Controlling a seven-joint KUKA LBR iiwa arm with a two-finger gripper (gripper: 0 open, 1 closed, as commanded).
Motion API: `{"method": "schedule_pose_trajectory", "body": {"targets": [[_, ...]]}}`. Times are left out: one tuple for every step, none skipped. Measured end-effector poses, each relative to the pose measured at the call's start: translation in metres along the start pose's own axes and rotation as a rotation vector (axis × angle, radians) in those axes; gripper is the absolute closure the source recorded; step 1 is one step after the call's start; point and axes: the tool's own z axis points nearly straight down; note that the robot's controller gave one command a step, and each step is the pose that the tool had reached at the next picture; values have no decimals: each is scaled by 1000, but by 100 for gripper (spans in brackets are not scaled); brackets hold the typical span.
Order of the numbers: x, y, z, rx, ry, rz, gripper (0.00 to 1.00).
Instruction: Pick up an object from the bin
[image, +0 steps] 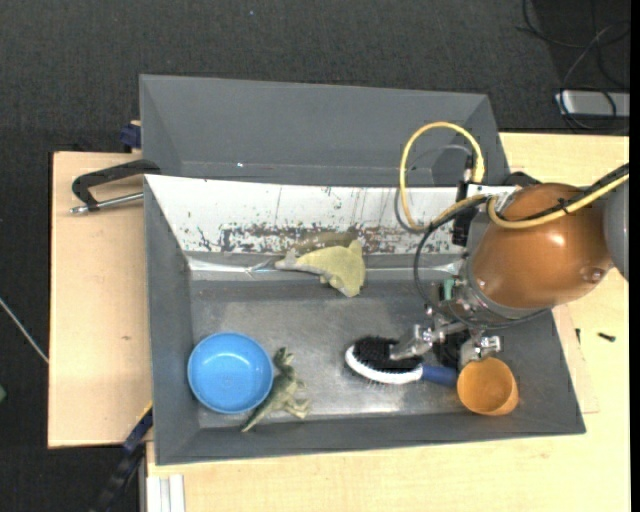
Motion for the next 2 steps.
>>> {"method": "schedule_pose_trajectory", "body": {"targets": [[-2,3,2,-11,-3,4,100],[-24,0,-91,-33,27,18,100]]}}
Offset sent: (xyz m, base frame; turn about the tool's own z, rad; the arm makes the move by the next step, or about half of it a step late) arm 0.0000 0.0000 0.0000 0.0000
